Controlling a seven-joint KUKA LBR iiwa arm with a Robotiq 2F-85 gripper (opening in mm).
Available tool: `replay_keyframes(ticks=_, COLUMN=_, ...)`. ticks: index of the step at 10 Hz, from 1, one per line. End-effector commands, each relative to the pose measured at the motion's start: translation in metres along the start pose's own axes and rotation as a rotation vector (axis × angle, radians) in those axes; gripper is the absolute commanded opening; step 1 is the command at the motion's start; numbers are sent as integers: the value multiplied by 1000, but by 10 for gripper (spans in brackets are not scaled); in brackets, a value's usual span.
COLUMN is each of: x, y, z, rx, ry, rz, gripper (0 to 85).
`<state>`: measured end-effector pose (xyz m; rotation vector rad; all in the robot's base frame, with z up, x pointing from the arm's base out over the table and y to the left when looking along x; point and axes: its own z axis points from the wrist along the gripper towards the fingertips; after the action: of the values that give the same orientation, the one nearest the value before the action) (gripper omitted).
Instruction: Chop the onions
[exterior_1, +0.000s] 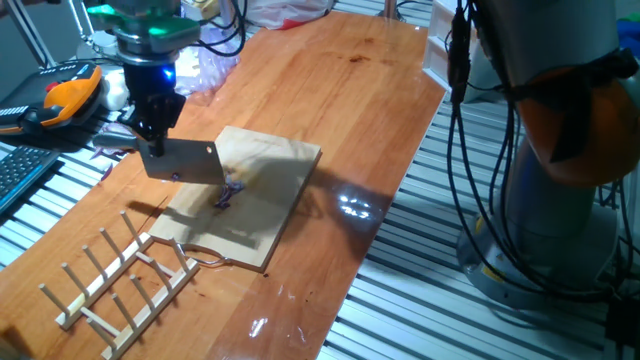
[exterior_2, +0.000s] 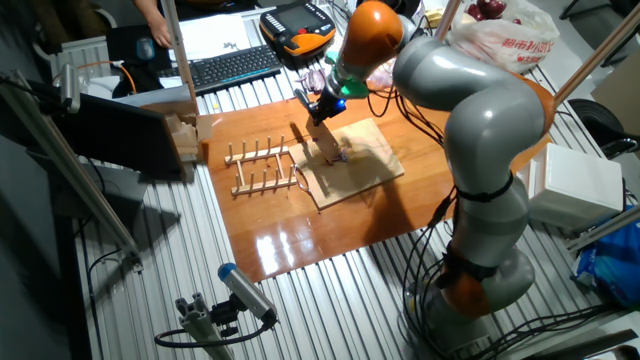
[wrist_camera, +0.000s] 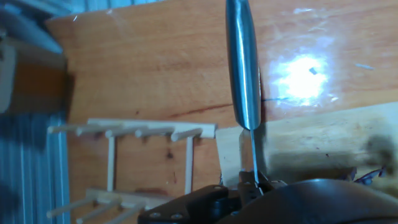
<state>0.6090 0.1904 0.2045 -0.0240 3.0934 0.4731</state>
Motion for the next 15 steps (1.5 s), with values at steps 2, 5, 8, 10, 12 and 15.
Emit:
replay_keyframes(ticks=2, x=0, y=0, z=0, rx=17, ry=12, rz=21, gripper=0)
replay_keyframes(ticks=5, x=2, y=46, z=-1, rx=31, ry=3, rz=119, gripper=0)
replay_keyframes(ticks=8, x=9, y=69, z=6, rx=-8, ry=-34, rz=147, gripper=0)
replay_keyframes(ticks=10, x=12, y=75, z=17, rx=-12, ry=-63, rz=157, gripper=0)
replay_keyframes(ticks=12, x=8, y=73, z=19, rx=-12, ry=-72, rz=154, gripper=0)
replay_keyframes(ticks=15, x=-2, y=72, z=30, rx=-18, ry=-121, rz=145, gripper=0)
